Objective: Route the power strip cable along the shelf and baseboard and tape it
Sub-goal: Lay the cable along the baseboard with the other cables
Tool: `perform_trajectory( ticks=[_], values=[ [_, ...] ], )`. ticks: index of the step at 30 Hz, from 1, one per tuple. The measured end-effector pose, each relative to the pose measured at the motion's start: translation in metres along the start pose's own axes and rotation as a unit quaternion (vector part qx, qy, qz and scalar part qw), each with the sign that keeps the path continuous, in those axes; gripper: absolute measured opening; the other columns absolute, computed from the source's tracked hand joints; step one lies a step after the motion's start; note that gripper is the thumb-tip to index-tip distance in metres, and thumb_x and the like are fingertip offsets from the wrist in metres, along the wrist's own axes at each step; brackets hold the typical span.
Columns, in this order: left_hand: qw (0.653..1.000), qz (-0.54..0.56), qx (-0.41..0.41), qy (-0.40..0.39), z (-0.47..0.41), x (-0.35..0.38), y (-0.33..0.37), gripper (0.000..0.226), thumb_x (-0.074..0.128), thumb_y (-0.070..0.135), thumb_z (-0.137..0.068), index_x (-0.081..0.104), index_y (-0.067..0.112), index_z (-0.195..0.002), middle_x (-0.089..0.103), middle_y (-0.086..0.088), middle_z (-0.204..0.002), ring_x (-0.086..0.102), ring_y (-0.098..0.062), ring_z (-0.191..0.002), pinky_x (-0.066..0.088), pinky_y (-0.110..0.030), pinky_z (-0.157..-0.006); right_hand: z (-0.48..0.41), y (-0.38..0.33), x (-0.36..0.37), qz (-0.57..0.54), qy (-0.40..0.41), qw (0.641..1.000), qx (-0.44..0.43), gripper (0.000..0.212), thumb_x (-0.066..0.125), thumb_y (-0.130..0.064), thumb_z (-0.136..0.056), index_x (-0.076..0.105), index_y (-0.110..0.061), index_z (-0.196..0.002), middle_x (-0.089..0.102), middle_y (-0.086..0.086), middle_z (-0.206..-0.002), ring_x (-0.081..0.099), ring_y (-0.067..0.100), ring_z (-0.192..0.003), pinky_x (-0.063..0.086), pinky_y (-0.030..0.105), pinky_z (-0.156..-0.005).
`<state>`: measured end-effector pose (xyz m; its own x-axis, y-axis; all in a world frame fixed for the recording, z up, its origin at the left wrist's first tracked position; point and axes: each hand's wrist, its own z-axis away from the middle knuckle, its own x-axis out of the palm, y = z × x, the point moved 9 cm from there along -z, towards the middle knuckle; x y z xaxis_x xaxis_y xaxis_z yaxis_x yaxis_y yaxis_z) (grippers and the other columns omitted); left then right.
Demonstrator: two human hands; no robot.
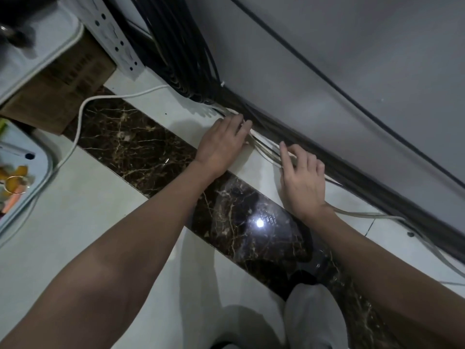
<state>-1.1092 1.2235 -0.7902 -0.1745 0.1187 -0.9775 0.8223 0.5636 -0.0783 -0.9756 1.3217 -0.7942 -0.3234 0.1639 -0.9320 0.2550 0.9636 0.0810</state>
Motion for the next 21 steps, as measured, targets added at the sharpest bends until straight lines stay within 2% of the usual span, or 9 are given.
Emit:
perform_trajectory(
  ticks=[3, 5, 9, 13, 15, 17, 21],
  values=[
    [0.998, -0.019, 0.048, 0.029, -0.001, 0.000, 0.005, 0.033, 0.077, 0.021, -0.082, 0.069, 0.008, -0.111, 0.067, -0.019, -0.118, 0.065, -0.036, -0.104, 0.054, -0.043, -0.088, -0.003, 0.009, 0.001, -0.034, -0.020, 0.998, 0.045, 0.058, 0.070, -0.001, -0.079, 0.055, -0.011, -0.134, 0.056, 0.014, -0.117, 0.051, 0.028, -0.093, 0.034, 0.038, -0.080],
    [0.996, -0.031, 0.069, 0.045, -0.006, -0.003, 0.011, 0.023, 0.075, 0.021, -0.083, 0.071, 0.010, -0.103, 0.068, -0.013, -0.107, 0.066, -0.032, -0.096, 0.052, -0.040, -0.085, -0.006, 0.014, 0.004, -0.039, -0.049, 0.997, 0.054, 0.060, 0.075, 0.001, -0.074, 0.056, -0.011, -0.129, 0.055, 0.014, -0.115, 0.051, 0.030, -0.092, 0.033, 0.038, -0.080],
    [0.994, -0.068, 0.091, 0.010, -0.022, 0.000, 0.025, 0.011, 0.080, 0.018, -0.078, 0.072, 0.014, -0.085, 0.065, -0.006, -0.088, 0.062, -0.026, -0.082, 0.052, -0.036, -0.077, -0.014, 0.020, 0.007, -0.040, -0.064, 0.996, 0.054, 0.069, 0.080, 0.006, -0.061, 0.054, -0.013, -0.122, 0.056, 0.013, -0.111, 0.052, 0.030, -0.090, 0.030, 0.036, -0.079],
    [0.992, -0.096, 0.074, -0.034, -0.029, 0.005, 0.040, 0.009, 0.083, 0.020, -0.070, 0.074, 0.017, -0.070, 0.066, -0.002, -0.077, 0.064, -0.024, -0.072, 0.053, -0.033, -0.071, -0.006, 0.020, 0.001, -0.069, -0.033, 0.996, 0.054, 0.044, 0.067, -0.002, -0.082, 0.059, -0.013, -0.124, 0.058, 0.013, -0.111, 0.051, 0.028, -0.091, 0.032, 0.037, -0.081],
    [0.992, -0.104, 0.052, -0.053, -0.027, 0.007, 0.045, 0.011, 0.085, 0.020, -0.065, 0.076, 0.017, -0.069, 0.067, -0.001, -0.078, 0.066, -0.022, -0.071, 0.054, -0.033, -0.068, 0.007, 0.019, 0.001, -0.106, -0.054, 0.993, 0.010, 0.032, 0.063, -0.011, -0.090, 0.062, -0.010, -0.122, 0.059, 0.014, -0.112, 0.051, 0.028, -0.091, 0.035, 0.039, -0.080],
    [0.991, -0.098, 0.038, -0.077, -0.025, 0.008, 0.046, 0.014, 0.088, 0.020, -0.062, 0.076, 0.017, -0.069, 0.068, -0.001, -0.079, 0.066, -0.022, -0.070, 0.055, -0.032, -0.064, 0.024, 0.023, 0.004, -0.132, -0.087, 0.987, -0.028, 0.025, 0.064, -0.010, -0.092, 0.065, -0.006, -0.116, 0.060, 0.014, -0.108, 0.054, 0.028, -0.086, 0.040, 0.039, -0.073],
    [0.992, -0.087, 0.012, -0.093, -0.022, 0.007, 0.046, 0.014, 0.086, 0.017, -0.063, 0.075, 0.016, -0.072, 0.067, -0.002, -0.083, 0.066, -0.022, -0.073, 0.054, -0.031, -0.061, 0.041, 0.042, 0.017, -0.136, -0.155, 0.978, 0.010, 0.037, 0.060, 0.003, -0.081, 0.064, 0.000, -0.118, 0.061, 0.015, -0.114, 0.056, 0.028, -0.094, 0.050, 0.038, -0.079]
  ],
)
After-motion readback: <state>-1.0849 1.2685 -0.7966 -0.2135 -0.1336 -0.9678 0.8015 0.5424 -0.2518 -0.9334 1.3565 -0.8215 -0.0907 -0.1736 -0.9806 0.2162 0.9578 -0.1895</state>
